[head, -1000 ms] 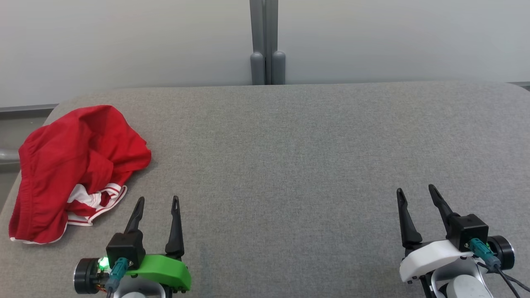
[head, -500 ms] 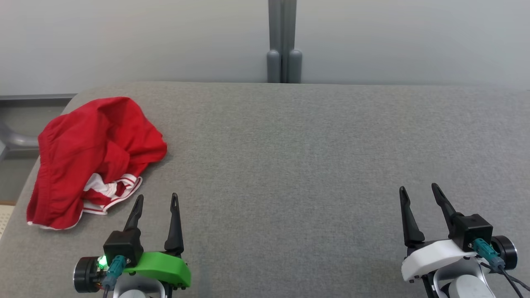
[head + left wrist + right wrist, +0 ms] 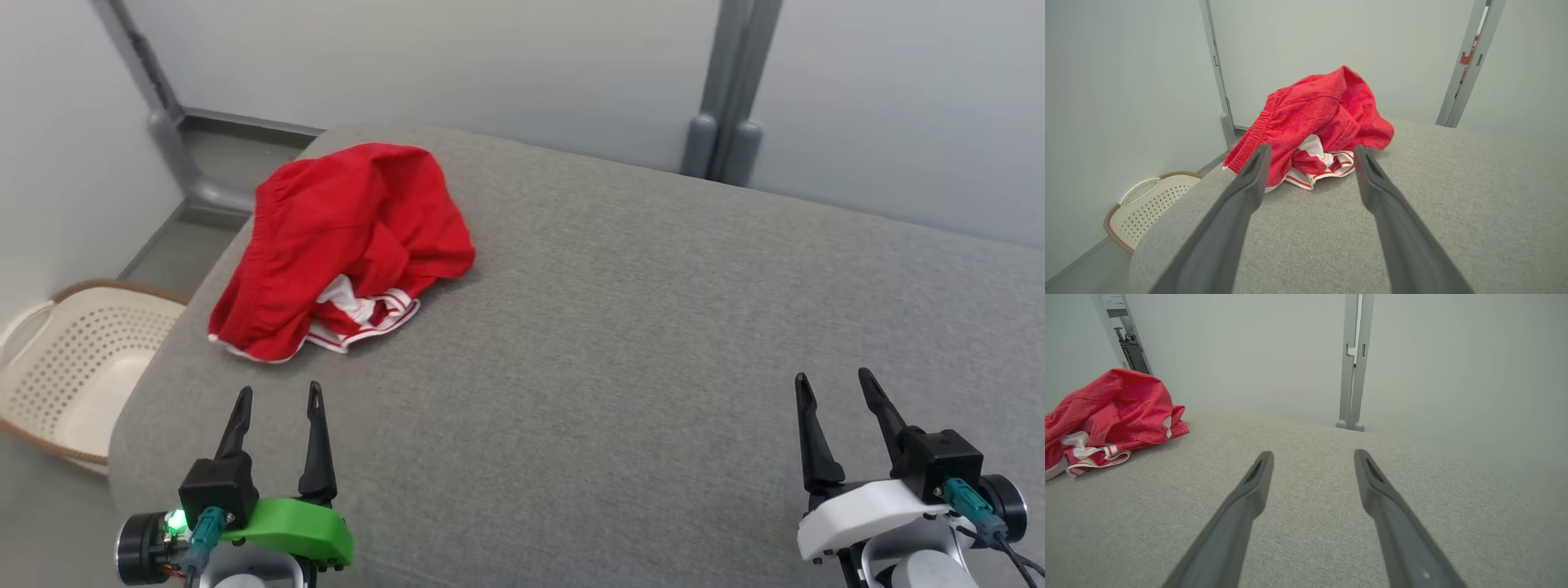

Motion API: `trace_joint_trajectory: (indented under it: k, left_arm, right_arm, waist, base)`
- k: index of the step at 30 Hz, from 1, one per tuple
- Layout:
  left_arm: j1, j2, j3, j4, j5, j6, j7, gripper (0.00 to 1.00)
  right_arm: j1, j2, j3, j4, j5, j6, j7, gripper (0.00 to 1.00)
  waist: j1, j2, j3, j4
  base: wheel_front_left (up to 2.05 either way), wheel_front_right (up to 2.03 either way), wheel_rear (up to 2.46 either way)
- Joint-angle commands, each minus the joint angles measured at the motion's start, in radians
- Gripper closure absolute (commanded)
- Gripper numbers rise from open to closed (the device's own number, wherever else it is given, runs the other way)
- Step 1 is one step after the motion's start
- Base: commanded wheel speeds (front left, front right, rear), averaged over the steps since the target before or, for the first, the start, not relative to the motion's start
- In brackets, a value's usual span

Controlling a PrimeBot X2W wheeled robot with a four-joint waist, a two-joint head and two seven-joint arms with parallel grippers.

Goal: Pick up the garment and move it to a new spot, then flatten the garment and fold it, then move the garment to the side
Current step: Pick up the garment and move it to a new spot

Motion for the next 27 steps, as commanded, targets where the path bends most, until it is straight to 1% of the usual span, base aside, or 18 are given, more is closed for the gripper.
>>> trace_joint_trajectory:
  k: [1,2,4,9,15,23,27]
  left_arm:
    - [0.008,0.005,0.006,-0.001,0.005,-0.002,0.0,0.0]
    - [0.011,0.005,0.011,-0.001,0.009,-0.005,0.0,0.0]
    - [0.021,0.006,0.037,-0.01,0.01,0.001,0.0,0.0]
    - [0.039,0.004,0.083,-0.04,0.009,0.01,0.0,0.0]
    - [0.061,0.004,0.114,-0.069,0.001,0.018,0.0,0.0]
    - [0.068,0.004,0.114,-0.08,-0.003,0.021,0.0,0.0]
    - [0.031,0.005,0.096,-0.061,0.009,0.009,0.0,0.0]
  right_arm:
    - [0.008,-0.004,-0.002,-0.003,0.008,0.0,-0.003,0.0]
    - [0.009,-0.004,-0.002,-0.003,0.013,0.0,-0.003,0.0]
    - [-0.007,-0.003,0.021,-0.001,0.014,0.0,-0.003,0.0]
    - [-0.041,-0.005,0.06,0.01,0.008,-0.001,-0.003,0.0]
    - [-0.071,-0.004,0.077,0.024,0.0,-0.001,-0.003,0.0]
    - [-0.08,-0.004,0.083,0.031,-0.001,-0.001,-0.003,0.0]
    - [-0.075,-0.004,0.071,0.025,-0.003,-0.001,-0.003,0.0]
  waist:
    - [0.0,0.0,-0.006,0.132]
    - [0.0,0.0,-0.008,0.152]
    - [0.0,0.0,0.001,0.164]
    - [0.0,0.0,0.023,0.178]
    - [0.0,0.0,0.039,0.187]
    - [0.0,0.0,0.048,0.188]
    - [0.0,0.0,0.056,0.187]
  base:
    - [0.0,0.0,0.0]
    - [0.0,0.0,0.0]
    - [0.0,0.0,0.0]
    - [0.0,0.0,0.0]
    - [0.0,0.0,0.0]
    - [0.0,0.0,0.0]
    - [0.0,0.0,0.0]
